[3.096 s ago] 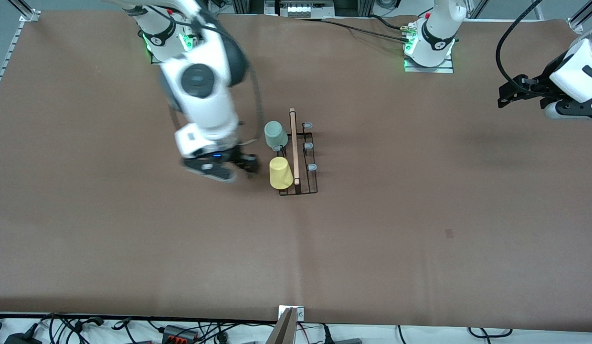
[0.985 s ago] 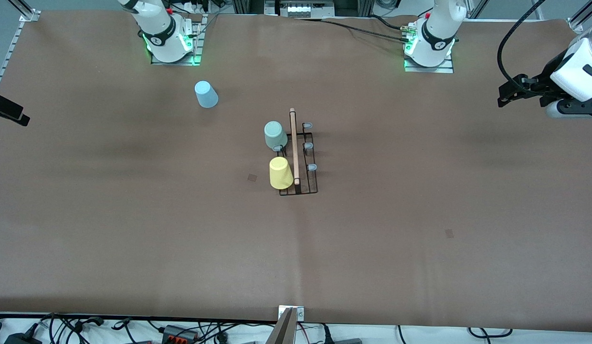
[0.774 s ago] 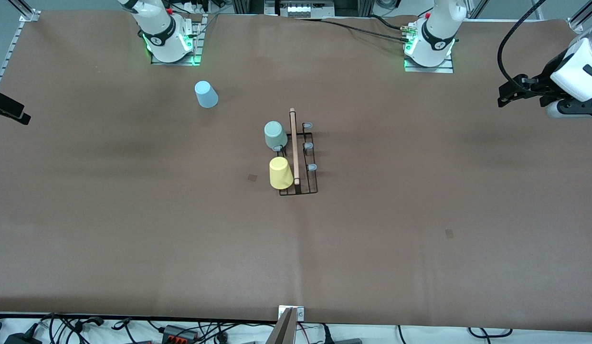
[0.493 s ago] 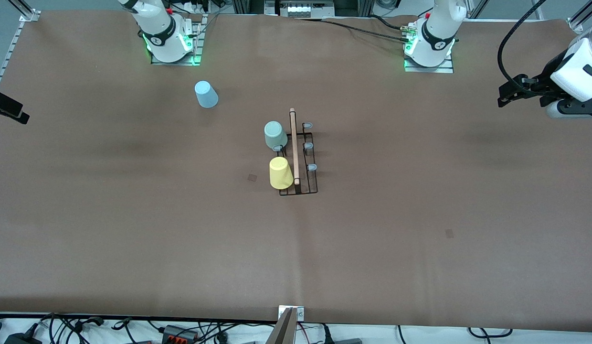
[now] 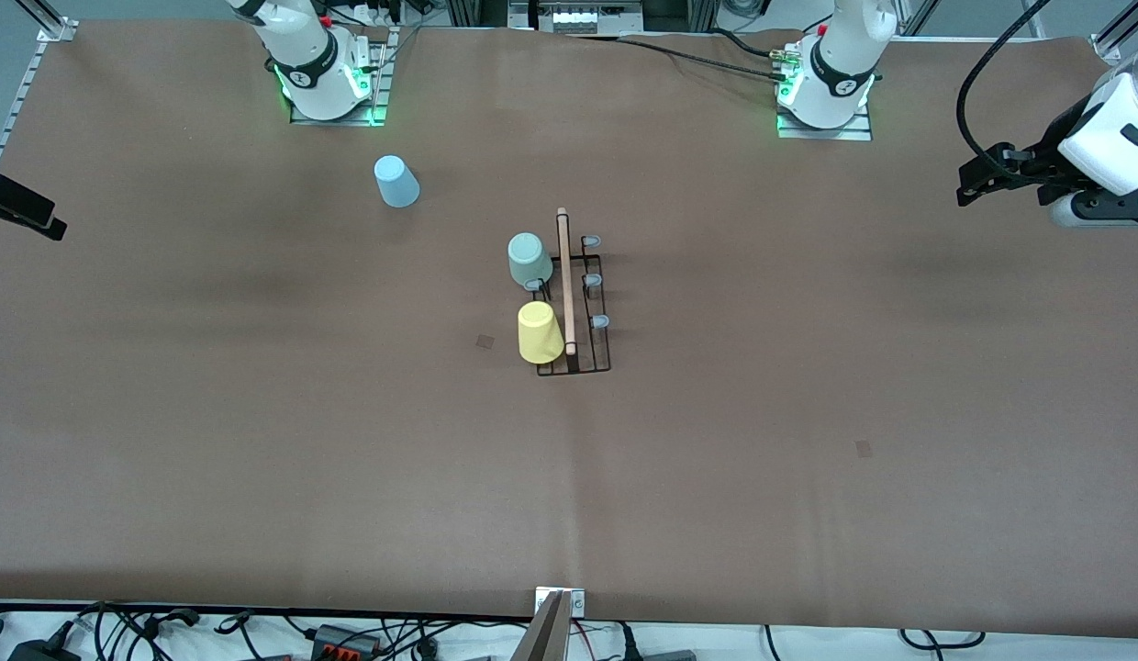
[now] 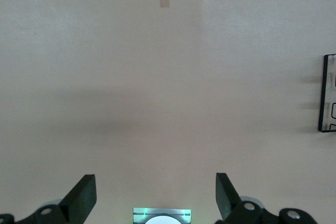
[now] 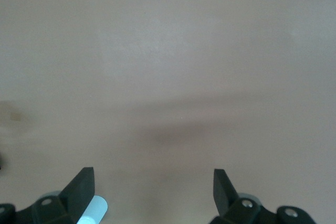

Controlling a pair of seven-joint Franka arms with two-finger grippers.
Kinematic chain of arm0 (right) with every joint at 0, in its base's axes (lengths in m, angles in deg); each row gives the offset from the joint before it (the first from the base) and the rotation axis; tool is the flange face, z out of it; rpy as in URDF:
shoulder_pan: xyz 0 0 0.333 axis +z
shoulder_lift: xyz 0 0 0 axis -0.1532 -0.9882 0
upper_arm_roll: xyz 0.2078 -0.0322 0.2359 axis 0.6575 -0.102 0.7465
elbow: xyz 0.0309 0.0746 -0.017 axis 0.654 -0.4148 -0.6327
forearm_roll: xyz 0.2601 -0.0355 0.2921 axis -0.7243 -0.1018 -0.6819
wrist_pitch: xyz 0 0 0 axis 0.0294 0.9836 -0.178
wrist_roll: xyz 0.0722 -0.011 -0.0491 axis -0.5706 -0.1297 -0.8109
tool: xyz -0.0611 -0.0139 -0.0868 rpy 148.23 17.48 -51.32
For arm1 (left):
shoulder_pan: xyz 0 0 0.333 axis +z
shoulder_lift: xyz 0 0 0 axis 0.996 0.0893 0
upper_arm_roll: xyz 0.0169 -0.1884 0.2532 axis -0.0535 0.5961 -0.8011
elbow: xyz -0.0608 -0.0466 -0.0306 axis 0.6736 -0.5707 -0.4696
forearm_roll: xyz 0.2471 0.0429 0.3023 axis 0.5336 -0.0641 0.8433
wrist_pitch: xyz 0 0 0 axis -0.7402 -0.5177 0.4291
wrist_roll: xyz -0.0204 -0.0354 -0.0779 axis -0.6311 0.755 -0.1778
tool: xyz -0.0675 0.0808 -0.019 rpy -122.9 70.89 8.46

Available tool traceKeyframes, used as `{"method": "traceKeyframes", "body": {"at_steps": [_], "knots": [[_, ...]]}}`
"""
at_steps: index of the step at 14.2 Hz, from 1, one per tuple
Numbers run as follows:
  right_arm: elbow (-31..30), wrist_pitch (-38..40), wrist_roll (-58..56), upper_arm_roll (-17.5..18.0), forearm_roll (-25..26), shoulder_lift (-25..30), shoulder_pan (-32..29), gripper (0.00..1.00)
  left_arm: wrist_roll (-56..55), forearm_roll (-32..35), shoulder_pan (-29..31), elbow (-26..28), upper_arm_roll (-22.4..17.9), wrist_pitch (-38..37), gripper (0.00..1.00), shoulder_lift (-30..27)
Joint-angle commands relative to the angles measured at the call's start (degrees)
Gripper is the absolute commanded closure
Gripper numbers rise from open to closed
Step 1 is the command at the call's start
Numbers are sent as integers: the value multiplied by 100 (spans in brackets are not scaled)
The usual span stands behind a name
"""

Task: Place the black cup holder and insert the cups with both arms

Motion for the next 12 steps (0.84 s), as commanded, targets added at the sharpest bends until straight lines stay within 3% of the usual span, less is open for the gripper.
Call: {"method": "traceKeyframes", "body": {"at_steps": [1, 5, 12], "knots": [[43, 51, -38, 56, 53, 9, -61, 0, -38, 43, 24, 104, 26, 50, 0, -115], [43, 51, 559, 65, -79, 18, -52, 0, -46, 43, 24, 104, 26, 50, 0, -115], [34, 59, 587, 73, -87, 27, 54, 0, -46, 43, 24, 104, 26, 50, 0, -115]]}}
